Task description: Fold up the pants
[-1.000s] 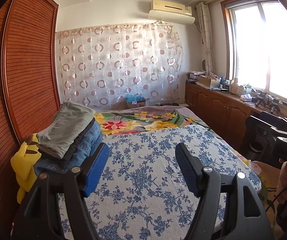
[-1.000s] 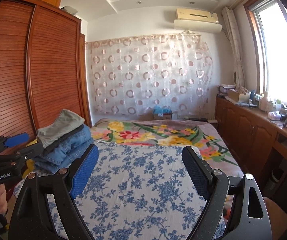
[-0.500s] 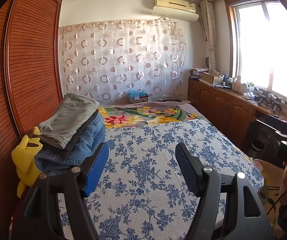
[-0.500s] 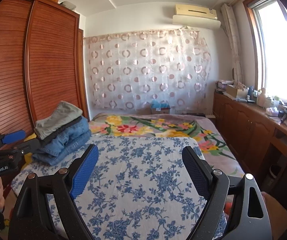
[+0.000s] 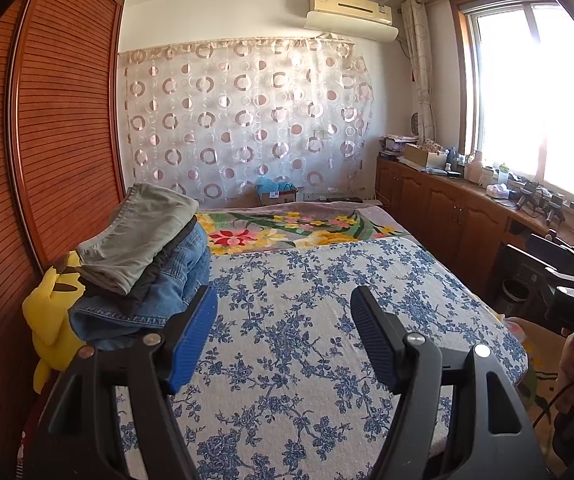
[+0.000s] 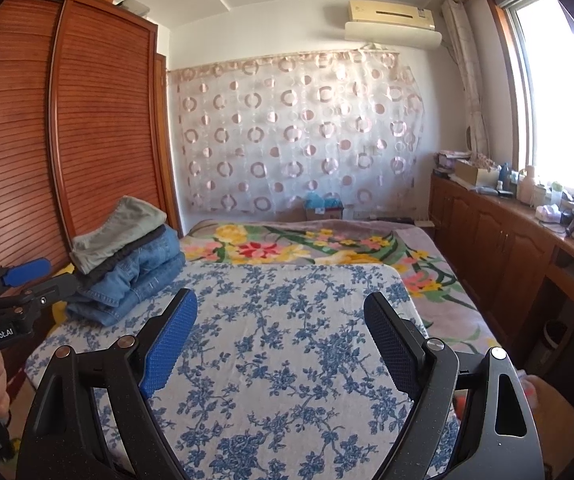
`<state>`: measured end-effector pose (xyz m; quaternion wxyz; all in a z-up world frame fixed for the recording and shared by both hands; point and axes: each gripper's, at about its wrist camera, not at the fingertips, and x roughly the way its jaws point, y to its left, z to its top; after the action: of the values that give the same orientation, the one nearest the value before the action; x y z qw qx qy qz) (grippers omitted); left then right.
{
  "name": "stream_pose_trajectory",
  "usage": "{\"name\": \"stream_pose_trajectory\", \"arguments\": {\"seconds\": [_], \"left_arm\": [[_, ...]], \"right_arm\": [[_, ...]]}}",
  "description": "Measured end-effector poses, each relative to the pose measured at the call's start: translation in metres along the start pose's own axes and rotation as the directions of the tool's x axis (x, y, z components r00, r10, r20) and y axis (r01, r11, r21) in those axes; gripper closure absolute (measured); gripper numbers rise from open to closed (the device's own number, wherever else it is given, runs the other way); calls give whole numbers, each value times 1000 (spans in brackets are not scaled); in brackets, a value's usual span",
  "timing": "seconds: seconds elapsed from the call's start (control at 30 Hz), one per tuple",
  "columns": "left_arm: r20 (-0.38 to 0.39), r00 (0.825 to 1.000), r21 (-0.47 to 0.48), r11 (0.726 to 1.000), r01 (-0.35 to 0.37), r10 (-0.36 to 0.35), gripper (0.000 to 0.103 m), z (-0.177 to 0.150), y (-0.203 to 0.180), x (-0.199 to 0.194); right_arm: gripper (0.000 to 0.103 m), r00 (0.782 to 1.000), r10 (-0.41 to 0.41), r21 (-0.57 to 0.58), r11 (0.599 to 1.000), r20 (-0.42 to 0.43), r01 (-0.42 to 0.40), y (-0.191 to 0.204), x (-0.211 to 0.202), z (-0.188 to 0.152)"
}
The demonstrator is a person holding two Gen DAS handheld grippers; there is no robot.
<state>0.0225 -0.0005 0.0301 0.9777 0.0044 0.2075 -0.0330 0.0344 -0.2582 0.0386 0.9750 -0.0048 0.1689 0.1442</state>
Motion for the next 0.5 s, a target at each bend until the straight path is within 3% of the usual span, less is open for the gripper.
{"name": "stream_pose_trajectory", "arguments": {"seconds": [0.5], "left_arm": [[0, 1000, 0, 1000, 0, 0, 34, 0, 0, -1]], "right_arm": [[16, 1000, 3, 2, 1000, -1, -3, 0, -1, 0]]}}
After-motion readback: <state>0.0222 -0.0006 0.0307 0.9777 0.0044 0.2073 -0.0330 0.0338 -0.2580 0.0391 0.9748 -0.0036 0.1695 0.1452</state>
